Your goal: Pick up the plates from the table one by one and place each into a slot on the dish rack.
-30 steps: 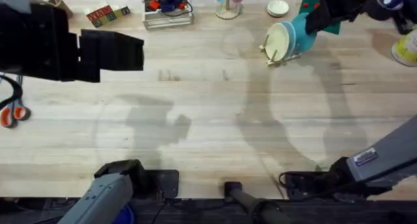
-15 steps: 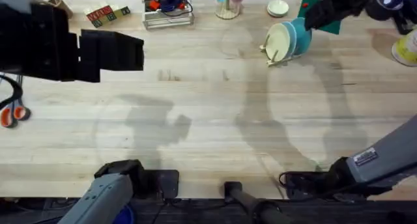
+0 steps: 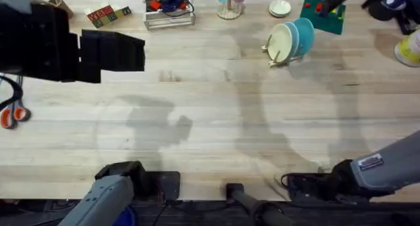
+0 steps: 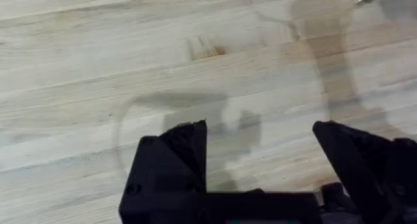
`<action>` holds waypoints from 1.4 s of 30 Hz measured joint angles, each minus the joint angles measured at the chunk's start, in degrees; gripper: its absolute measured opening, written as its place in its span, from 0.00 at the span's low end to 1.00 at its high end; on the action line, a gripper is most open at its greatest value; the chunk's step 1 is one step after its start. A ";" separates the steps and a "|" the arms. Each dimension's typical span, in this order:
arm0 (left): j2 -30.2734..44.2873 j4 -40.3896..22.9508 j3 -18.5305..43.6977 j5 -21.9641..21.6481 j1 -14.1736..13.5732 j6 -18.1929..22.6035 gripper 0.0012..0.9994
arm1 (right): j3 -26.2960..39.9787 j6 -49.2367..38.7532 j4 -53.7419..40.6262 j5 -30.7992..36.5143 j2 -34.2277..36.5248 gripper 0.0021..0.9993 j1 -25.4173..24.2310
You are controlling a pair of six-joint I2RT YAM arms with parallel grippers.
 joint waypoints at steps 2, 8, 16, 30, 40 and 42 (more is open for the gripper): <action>-0.02 0.00 0.00 0.00 0.00 0.00 0.99 | 0.01 -0.09 -2.14 0.00 -0.81 0.99 0.35; 0.01 0.00 0.00 0.00 0.00 0.00 0.99 | 0.01 -0.11 -4.79 -0.08 -4.13 0.99 1.43; 0.01 -0.01 0.00 0.00 0.00 0.00 0.99 | 0.05 0.15 -5.39 -0.39 -11.84 1.00 1.48; -0.02 0.00 0.00 0.00 0.00 0.00 0.99 | -12.84 1.07 -5.38 -0.42 -26.74 1.00 1.48; 0.01 -0.01 0.00 0.00 0.00 0.00 0.99 | -26.86 2.65 -2.86 -0.42 -38.40 1.00 1.48; 0.01 -0.02 0.00 0.00 0.00 0.00 0.99 | -29.55 3.04 -0.70 -0.42 -41.66 1.00 1.48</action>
